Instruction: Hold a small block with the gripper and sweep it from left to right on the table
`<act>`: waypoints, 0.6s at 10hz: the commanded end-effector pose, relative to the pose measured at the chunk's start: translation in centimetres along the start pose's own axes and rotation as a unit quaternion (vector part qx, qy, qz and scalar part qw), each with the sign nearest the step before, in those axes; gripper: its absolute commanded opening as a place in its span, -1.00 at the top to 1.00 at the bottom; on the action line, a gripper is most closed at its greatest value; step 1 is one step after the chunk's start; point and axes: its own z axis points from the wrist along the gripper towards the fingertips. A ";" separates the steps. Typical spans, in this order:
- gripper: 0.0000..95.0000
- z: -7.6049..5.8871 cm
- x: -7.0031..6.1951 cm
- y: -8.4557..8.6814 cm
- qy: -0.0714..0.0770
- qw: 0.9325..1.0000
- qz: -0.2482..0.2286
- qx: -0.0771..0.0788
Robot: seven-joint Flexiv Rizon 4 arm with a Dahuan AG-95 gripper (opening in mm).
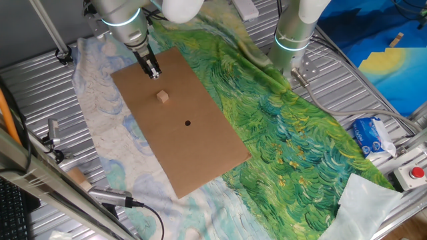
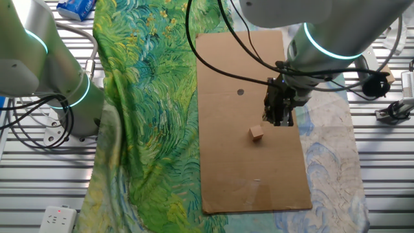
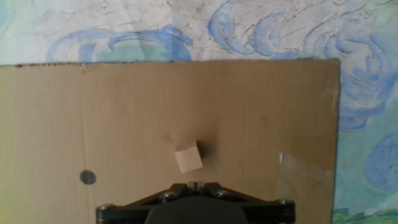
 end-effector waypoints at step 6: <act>1.00 1.1 -0.2 -0.1 -0.007 1.000 0.012 -0.013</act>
